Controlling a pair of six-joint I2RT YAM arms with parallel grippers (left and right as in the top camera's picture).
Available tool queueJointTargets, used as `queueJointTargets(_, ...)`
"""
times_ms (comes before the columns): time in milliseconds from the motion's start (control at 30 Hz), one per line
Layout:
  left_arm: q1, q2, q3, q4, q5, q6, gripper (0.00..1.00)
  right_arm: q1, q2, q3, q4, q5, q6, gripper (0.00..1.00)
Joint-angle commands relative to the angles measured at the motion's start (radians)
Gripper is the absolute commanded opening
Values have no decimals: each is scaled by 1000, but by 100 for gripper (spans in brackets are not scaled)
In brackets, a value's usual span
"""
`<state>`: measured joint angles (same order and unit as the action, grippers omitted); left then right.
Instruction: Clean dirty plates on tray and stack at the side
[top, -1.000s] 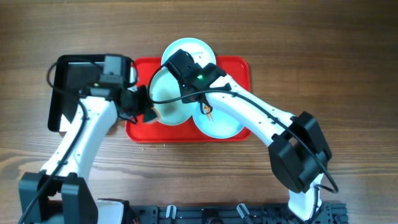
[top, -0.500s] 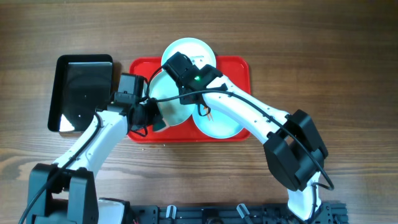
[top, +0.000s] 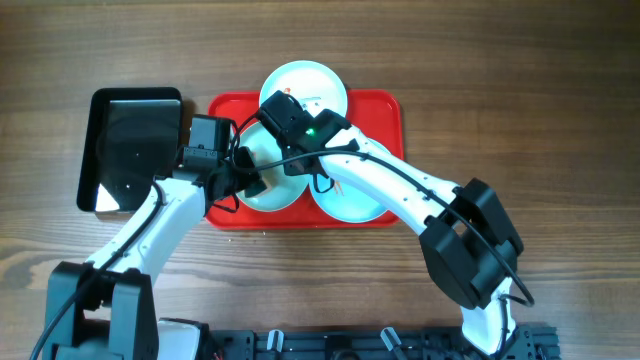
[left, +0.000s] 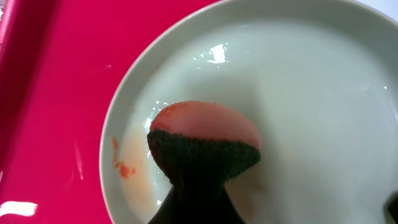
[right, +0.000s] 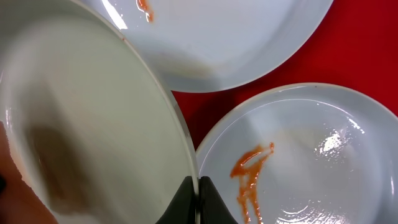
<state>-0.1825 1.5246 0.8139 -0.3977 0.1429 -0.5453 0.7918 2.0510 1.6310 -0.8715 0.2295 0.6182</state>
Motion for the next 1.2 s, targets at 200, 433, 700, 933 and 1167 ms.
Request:
queueJointTargets(200,-2,135,-11,18,-122,-13,4,2,21,-6,2,-18,19,4)
queueJointTargets(433,-2,148,-11,128,-373,108,4,2,21,-6,-8,-18,11,4)
queueJointTargets(700,-2,147,-11,337,-403,254,4,2,21,-6,-13,-18,11,4)
queueJointTargets(933,-2,122,-11,454,-402,254,4,2,21,-6,-20,-18,10,4)
queueJointTargets(1167,-2,91,-11,497,-386,254,4,2,21,-6,-20,-18,11,4)
